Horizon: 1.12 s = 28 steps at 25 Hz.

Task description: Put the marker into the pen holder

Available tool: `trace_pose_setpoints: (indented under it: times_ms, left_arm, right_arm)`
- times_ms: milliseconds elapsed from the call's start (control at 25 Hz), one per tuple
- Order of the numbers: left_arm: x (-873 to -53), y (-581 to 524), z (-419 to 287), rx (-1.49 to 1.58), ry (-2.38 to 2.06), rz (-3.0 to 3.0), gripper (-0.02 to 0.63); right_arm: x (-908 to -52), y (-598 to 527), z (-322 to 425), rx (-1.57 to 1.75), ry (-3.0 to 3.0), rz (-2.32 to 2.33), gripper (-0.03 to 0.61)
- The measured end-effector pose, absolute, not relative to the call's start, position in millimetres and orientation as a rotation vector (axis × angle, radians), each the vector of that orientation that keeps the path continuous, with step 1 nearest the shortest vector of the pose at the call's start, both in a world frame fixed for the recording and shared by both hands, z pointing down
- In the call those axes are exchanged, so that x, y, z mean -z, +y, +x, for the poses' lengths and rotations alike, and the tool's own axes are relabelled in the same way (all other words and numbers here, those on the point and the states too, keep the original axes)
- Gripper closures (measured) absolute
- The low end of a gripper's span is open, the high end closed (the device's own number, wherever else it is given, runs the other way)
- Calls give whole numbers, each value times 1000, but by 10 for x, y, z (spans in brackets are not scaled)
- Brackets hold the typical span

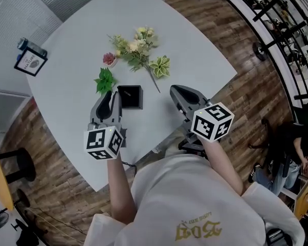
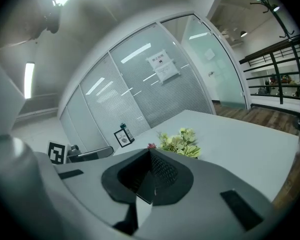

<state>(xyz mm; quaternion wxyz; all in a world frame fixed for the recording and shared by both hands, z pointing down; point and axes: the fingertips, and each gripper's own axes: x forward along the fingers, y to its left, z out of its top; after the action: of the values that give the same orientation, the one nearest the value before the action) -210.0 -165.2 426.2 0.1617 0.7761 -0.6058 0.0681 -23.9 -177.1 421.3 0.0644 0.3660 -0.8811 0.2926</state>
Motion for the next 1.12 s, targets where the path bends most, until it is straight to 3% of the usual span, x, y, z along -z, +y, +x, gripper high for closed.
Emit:
trace_pose_setpoints:
  times_ms: [600,1120]
  left_arm:
    - [-3832,-1053,-2058,-35,-1726,2246,594]
    - [-3826,-983,-2022,-28,-1699,2252,600]
  right_arm:
    - [-3799,-1317,-430,-744,-2784,1054,561]
    - [-3717,-1239,-453,-704,-2798,1041,561]
